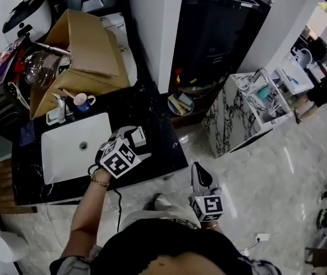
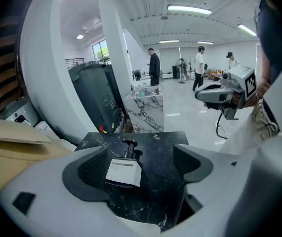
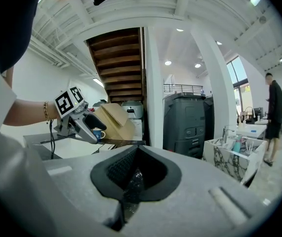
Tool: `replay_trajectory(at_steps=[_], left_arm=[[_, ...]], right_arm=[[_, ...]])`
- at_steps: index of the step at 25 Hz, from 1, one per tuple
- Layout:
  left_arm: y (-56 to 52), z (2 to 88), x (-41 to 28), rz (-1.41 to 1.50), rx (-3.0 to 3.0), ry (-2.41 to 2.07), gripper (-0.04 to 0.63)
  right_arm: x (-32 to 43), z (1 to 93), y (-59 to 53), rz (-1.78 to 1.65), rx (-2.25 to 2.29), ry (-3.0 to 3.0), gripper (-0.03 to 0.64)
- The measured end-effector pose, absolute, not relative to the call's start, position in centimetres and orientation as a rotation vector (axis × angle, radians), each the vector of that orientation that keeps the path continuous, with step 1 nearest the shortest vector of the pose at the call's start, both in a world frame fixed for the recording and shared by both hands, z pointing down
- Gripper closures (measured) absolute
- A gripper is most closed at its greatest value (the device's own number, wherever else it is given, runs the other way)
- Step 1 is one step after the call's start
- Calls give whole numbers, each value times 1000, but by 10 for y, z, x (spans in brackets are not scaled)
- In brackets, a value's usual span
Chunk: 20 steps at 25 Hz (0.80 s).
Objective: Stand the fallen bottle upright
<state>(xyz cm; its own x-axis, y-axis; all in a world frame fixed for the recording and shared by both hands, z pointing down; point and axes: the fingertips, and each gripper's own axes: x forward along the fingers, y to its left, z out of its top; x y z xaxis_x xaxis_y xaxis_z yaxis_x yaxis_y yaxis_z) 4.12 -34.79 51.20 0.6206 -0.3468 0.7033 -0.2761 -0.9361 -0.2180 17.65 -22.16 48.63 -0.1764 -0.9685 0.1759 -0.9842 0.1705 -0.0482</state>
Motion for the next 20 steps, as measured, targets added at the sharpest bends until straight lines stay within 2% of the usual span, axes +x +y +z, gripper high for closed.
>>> replay_trajectory(at_steps=[13,14,16,17,20], left_arm=[[-396,572,92,-1762,-2559,118,194],[-404,578,95,-1799,-2544,116,240],[-418,592,97,-1883,-2489,114,401],[-421,599,97,-1925,-2456,99,419],[-423,616,96,-2024,-2375,15,413]], right_arm=[[222,497,-184,285,2160,-2167,612],[225,498,-180,293,2174,-2152,612],[233,500,-172,309,2209,-2118,612],[237,501,-168,314,2229,-2098,612],[251,505,-158,330,2285,-2043,612]])
